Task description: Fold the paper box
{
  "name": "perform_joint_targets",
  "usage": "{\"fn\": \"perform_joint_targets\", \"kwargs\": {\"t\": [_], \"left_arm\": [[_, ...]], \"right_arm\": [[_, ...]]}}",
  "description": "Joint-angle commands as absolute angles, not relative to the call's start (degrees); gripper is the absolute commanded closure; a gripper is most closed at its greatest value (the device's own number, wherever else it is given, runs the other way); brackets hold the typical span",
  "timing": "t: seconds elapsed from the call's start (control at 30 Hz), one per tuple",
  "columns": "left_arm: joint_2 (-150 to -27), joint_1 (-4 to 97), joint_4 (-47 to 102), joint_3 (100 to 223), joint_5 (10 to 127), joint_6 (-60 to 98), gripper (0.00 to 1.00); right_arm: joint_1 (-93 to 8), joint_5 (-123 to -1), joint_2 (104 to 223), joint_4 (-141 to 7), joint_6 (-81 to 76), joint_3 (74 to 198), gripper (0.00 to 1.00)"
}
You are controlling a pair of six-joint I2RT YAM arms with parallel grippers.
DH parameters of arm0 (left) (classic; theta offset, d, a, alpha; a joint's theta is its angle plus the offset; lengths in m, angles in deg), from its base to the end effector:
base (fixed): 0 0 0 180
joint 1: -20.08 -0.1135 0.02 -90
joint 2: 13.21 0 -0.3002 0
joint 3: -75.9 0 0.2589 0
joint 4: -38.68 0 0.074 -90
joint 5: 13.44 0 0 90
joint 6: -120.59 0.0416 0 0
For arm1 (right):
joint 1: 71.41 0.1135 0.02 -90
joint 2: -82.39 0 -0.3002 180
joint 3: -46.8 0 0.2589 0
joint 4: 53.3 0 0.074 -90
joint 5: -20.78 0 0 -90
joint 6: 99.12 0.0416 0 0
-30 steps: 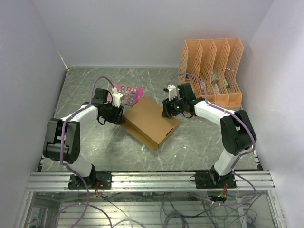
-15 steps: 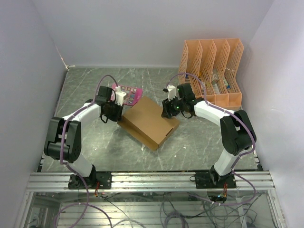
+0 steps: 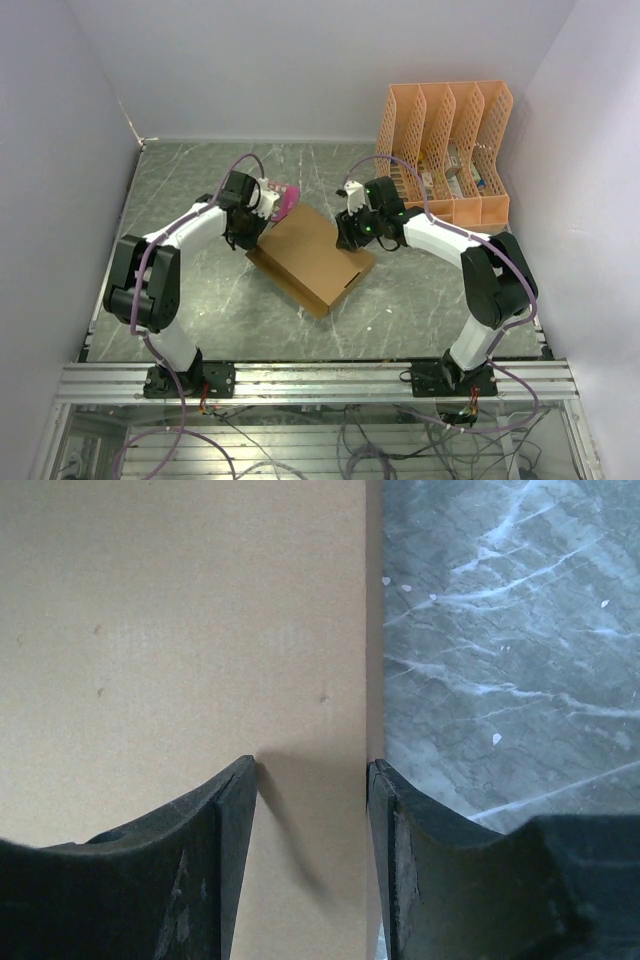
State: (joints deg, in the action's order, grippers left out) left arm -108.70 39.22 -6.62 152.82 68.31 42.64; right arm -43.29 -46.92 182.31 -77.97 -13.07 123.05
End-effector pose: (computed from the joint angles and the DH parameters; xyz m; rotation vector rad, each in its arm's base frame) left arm 0.3238 -0.1187 0.2265 0.7654 2.5752 -0.2319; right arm 0.3309 0.1947 0.2212 -0.8464 2.2853 0.6619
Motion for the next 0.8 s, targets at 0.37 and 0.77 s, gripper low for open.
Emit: {"fn": "perform_joint_targets", "kwargs": {"t": [0.37, 0.77], "left_arm": [[-102.3, 40.1, -10.1, 155.8, 75.5, 32.0, 0.59], [-82.6, 34.6, -4.9, 134.6, 77.2, -3.7, 0.93]], "right_arm": [[-40.5, -46.0, 185.9, -82.2, -13.2, 122.8, 0.53], [-40.7, -47.2, 187.0, -82.1, -11.8, 123.5, 0.52]]}}
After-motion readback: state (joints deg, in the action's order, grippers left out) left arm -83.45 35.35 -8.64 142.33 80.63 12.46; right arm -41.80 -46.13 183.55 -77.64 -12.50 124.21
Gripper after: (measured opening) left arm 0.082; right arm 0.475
